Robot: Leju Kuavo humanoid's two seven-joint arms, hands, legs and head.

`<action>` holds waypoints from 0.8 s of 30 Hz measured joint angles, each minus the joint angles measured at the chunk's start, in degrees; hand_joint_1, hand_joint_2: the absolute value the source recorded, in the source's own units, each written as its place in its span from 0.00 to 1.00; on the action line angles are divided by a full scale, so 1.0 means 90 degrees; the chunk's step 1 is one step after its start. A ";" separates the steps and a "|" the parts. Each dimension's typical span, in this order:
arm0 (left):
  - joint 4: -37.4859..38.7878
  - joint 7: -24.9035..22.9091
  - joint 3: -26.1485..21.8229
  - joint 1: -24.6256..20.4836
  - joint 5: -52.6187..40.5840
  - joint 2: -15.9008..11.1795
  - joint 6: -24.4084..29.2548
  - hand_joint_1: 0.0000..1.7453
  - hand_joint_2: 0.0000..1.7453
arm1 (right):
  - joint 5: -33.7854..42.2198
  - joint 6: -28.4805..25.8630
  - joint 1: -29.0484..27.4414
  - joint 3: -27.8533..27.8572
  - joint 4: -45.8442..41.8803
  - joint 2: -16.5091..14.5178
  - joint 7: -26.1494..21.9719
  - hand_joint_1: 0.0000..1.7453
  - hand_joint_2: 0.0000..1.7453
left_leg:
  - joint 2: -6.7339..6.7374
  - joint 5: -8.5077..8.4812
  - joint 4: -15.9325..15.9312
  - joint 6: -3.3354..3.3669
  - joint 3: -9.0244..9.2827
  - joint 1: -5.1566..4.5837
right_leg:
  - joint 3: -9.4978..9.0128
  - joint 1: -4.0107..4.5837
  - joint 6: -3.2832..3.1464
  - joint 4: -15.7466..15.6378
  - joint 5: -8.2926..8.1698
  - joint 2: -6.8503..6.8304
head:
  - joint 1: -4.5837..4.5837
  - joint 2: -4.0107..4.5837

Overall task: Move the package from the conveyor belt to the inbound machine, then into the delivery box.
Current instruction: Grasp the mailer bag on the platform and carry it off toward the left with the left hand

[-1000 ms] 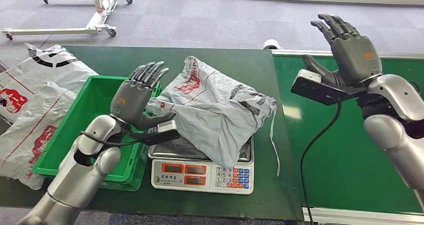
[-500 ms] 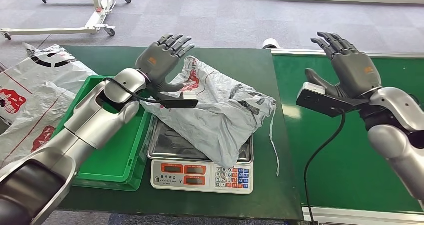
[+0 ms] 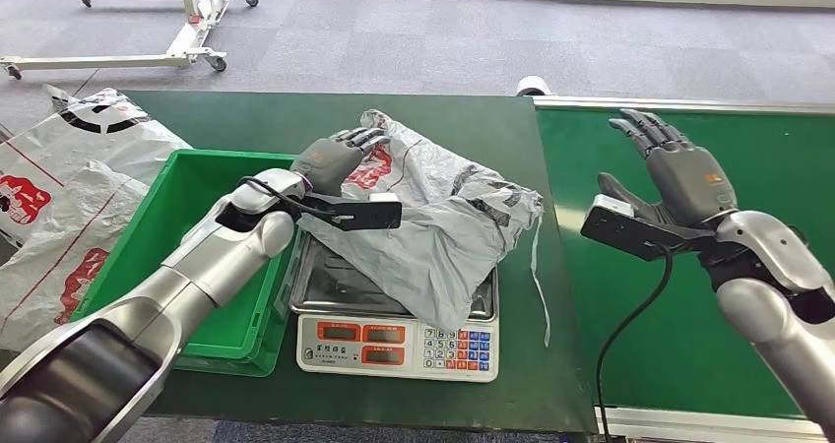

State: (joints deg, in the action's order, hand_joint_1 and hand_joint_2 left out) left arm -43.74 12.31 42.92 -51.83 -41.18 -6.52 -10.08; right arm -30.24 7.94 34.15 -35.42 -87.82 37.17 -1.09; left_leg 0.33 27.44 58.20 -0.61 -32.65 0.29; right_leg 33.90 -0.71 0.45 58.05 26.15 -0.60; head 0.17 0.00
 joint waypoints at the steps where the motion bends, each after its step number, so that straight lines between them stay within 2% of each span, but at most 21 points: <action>1: 0.0001 -0.0016 -0.0040 0.0006 0.0167 0.0001 -0.0131 0.00 1.00 | -0.0008 0.0025 -0.0017 0.0001 0.0000 -0.0002 0.0001 0.00 0.00 | 0.0000 0.0000 0.0000 0.0000 0.0000 0.0000 | 0.0000 0.0000 0.0000 0.0000 0.0000 0.0000 | 0.0000 0.0000; 9: 0.0032 0.0012 -0.0202 0.0025 0.0704 0.0004 -0.0792 0.00 1.00 | -0.0109 0.0093 -0.0039 -0.0041 0.0010 -0.0149 0.0048 0.00 0.00 | -0.0003 -0.0002 -0.0002 0.0000 -0.0002 0.0002 | 0.0000 0.0003 -0.0001 0.0001 0.0000 -0.0003 | 0.0001 0.0000; 17: 0.0363 0.0253 0.0074 0.0179 0.0655 0.0028 -0.1025 0.00 1.00 | -0.0145 0.0084 -0.0069 -0.0079 0.0019 -0.0341 0.0064 0.00 0.00 | -0.0003 -0.0001 -0.0001 0.0000 -0.0003 0.0001 | 0.0000 0.0001 0.0000 0.0001 0.0000 -0.0003 | 0.0000 0.0000; 18: 0.0420 0.0278 0.0112 0.0212 0.0654 0.0046 -0.1018 0.06 1.00 | -0.0152 0.0083 -0.0070 -0.0079 0.0019 -0.0357 0.0071 0.00 0.00 | -0.0003 -0.0001 -0.0001 0.0000 -0.0003 0.0000 | 0.0001 0.0000 0.0000 0.0001 0.0001 -0.0003 | 0.0000 0.0000; 19: 0.0480 0.0304 0.0152 0.0239 0.0645 0.0072 -0.1004 0.17 1.00 | -0.0157 0.0082 -0.0071 -0.0079 0.0019 -0.0369 0.0076 0.00 0.00 | -0.0004 -0.0001 -0.0001 0.0000 -0.0003 0.0000 | 0.0001 0.0000 0.0000 0.0001 0.0001 -0.0003 | 0.0001 0.0000; 21: 0.0620 0.0387 0.0255 0.0278 0.0589 0.0146 -0.0950 0.67 1.00 | -0.0143 0.0079 -0.0073 -0.0079 0.0019 -0.0385 0.0073 0.00 0.00 | -0.0006 -0.0001 -0.0001 0.0000 -0.0003 -0.0001 | 0.0000 -0.0002 0.0000 0.0001 0.0001 -0.0006 | 0.0001 0.0000; 22: 0.0698 0.0432 0.0317 0.0295 0.0542 0.0197 -0.0908 0.86 1.00 | -0.0118 0.0079 -0.0072 -0.0079 0.0019 -0.0388 0.0063 0.00 0.00 | -0.0009 -0.0001 -0.0001 0.0000 -0.0003 -0.0003 | -0.0002 -0.0003 0.0000 0.0000 0.0001 -0.0009 | 0.0001 0.0000; 23: 0.0774 0.0475 0.0380 0.0312 0.0491 0.0254 -0.0863 1.00 1.00 | -0.0086 0.0079 -0.0071 -0.0079 0.0018 -0.0389 0.0050 0.00 0.00 | -0.0013 -0.0002 -0.0001 0.0001 -0.0002 -0.0005 | -0.0004 -0.0005 0.0000 0.0000 0.0001 -0.0014 | 0.0001 0.0000; 24: 0.0852 0.0510 0.0450 0.0326 0.0439 0.0325 -0.0819 1.00 1.00 | -0.0045 0.0081 -0.0069 -0.0079 0.0016 -0.0389 0.0037 0.00 0.00 | -0.0020 -0.0002 -0.0001 0.0003 -0.0002 -0.0007 | -0.0008 -0.0007 0.0002 0.0000 0.0002 -0.0020 | 0.0001 0.0000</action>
State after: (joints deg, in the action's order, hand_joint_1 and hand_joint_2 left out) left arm -36.07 16.91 46.97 -48.89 -37.24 -3.60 -17.45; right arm -30.64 8.67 33.53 -36.13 -87.67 33.67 -0.75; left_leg 0.15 27.42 58.19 -0.59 -32.67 0.23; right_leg 33.83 -0.78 0.47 58.05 26.17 -0.78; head 0.17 0.00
